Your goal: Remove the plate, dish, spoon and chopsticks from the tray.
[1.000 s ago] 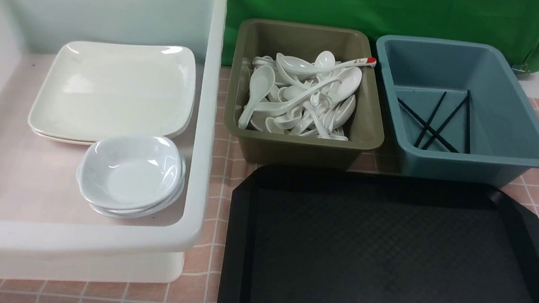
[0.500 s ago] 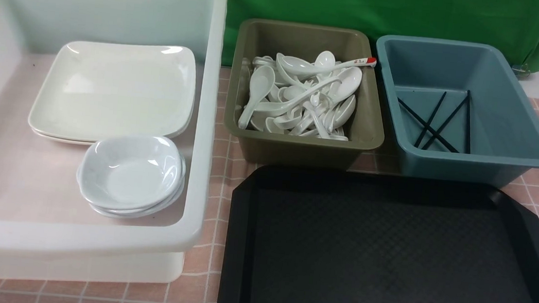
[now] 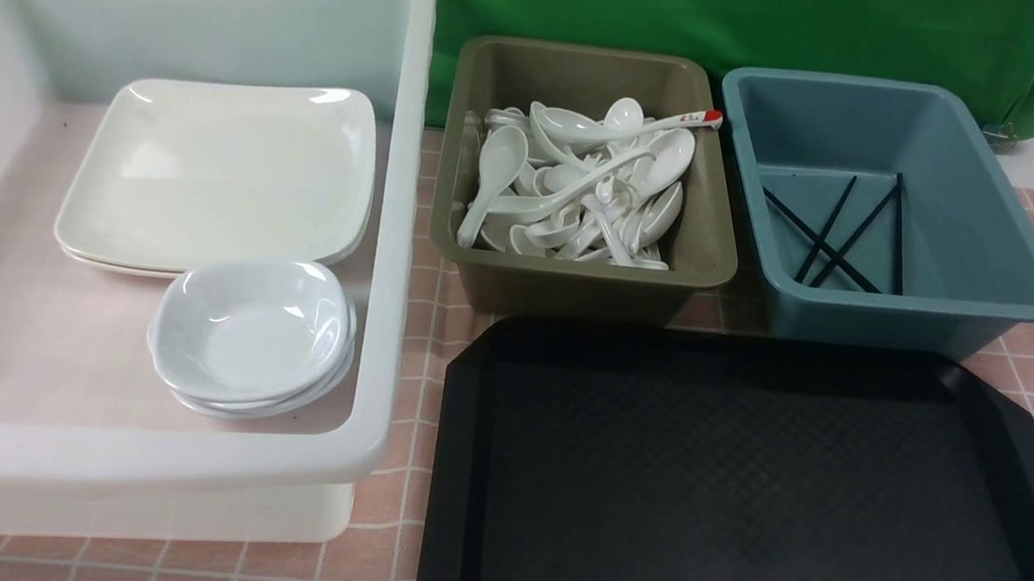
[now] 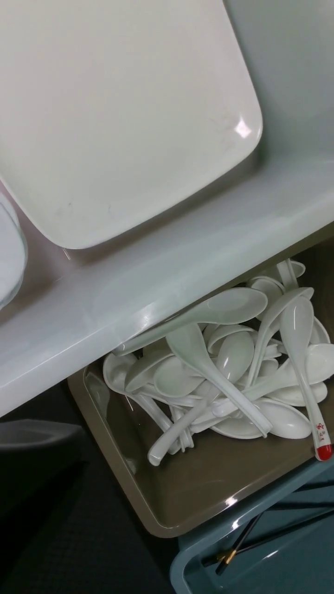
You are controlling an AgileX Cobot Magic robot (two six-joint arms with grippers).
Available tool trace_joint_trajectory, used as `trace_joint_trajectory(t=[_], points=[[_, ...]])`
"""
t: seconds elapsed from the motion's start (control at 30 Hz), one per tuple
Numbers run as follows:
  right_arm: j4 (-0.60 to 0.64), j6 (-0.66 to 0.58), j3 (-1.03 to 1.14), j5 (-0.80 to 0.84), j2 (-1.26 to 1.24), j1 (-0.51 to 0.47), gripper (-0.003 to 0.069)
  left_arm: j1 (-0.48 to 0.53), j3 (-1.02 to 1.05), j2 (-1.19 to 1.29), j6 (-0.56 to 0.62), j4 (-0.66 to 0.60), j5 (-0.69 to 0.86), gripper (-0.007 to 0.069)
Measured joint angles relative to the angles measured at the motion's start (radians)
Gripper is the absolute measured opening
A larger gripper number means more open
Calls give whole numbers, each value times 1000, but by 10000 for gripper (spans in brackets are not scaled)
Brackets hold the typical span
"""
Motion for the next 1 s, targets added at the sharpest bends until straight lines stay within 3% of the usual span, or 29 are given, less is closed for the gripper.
trace_joint_trajectory(t=[0.37, 0.67, 1.0], points=[[-4, 0, 127, -13, -25, -154, 86, -20, 40, -24, -5, -48, -3, -3], [-4, 0, 127, -13, -25, -286, 113, -91, 416, -284, -9, -41, -7, -3], [-4, 0, 127, -13, -25, -292, 128, -91, 922, -742, -10, -31, -62, -3]])
